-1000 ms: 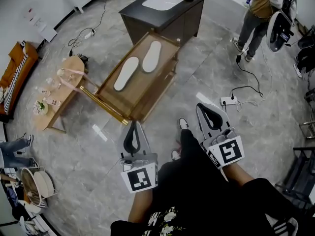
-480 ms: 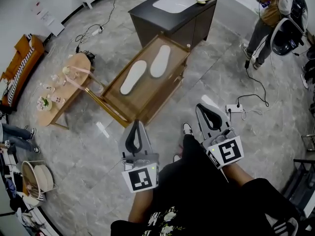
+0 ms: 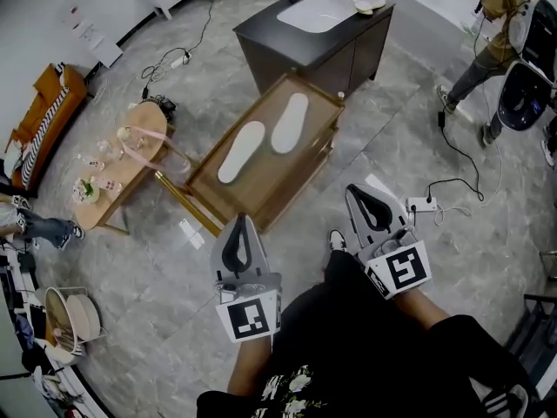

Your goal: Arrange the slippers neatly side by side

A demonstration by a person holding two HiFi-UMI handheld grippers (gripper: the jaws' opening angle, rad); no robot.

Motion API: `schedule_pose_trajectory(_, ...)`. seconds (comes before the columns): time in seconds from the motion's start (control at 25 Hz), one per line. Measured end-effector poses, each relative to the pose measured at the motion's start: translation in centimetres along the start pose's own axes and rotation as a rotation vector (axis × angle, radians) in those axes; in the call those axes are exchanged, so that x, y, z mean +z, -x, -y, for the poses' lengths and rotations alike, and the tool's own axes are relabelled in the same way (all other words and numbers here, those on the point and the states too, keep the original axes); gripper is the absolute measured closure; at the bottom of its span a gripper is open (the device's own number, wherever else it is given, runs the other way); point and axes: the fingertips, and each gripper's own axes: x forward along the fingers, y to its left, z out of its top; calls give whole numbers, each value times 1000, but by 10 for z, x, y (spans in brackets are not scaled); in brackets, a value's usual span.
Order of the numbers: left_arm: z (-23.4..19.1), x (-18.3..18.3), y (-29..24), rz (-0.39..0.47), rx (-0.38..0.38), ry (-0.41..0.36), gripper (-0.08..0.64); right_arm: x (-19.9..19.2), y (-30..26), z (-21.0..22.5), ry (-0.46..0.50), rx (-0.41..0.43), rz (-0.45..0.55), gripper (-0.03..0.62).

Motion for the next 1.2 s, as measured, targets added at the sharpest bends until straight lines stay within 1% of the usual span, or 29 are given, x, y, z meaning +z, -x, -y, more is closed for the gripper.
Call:
schedule_pose_trajectory(0.32, -6, 9, -29, -14, 47, -22, 558, 5, -33, 23, -4, 51, 6, 595)
schedule_pose_trajectory(0.44, -9, 11, -38, -22, 75, -21, 558, 11, -46, 28, -2, 80, 13, 595)
schedule_pose_trajectory(0.64, -4, 17, -57, -27, 111, -14, 558, 13, -64, 46, -6, 115, 15, 595)
schedule_pose_trajectory(1.2, -3, 4, -95, -48, 224, -8, 558, 0, -109, 85, -4, 211, 9, 595)
